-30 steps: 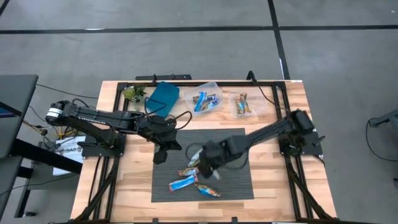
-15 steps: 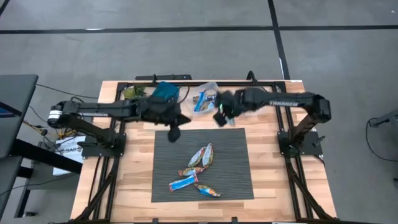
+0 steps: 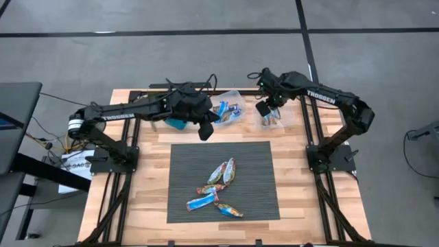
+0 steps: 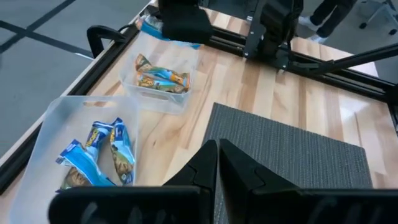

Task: Pick and place Granola Bars by type
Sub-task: Put the yellow granola bar into the right transparent bin

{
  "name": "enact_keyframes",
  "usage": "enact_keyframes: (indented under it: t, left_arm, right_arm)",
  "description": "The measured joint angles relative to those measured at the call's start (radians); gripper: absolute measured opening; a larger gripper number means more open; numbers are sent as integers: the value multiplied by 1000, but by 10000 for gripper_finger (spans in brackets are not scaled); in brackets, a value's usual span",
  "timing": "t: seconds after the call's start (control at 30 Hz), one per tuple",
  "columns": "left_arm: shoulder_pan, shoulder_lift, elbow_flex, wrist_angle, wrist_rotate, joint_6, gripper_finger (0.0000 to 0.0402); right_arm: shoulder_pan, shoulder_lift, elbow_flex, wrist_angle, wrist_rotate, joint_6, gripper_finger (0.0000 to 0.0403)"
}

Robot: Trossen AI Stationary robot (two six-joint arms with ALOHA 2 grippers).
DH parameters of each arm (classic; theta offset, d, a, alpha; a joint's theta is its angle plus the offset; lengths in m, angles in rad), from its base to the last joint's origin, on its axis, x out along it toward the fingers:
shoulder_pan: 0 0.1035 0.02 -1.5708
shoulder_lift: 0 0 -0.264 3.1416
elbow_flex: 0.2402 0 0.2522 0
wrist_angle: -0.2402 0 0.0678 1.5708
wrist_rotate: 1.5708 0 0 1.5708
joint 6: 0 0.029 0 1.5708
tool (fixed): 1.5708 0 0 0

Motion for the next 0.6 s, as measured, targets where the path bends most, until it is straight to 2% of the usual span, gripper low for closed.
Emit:
enact_keyframes:
  t: [0.17,0.33,0.47,0.6]
  left_arm:
    - [-1,0,0,-3,-1,2,9]
    - [0,0,0,-4,-4,1,9]
    - [-1,0,0,-47,3,7,9]
    - [-35,-10,0,-102,0,75,9]
  right_arm:
    - [-52,36,0,41,-82,-42,77]
    - [-53,53,0,64,-84,-67,122]
    - [-9,34,0,116,-133,-68,147]
    - [101,3,2,148,-159,-53,160]
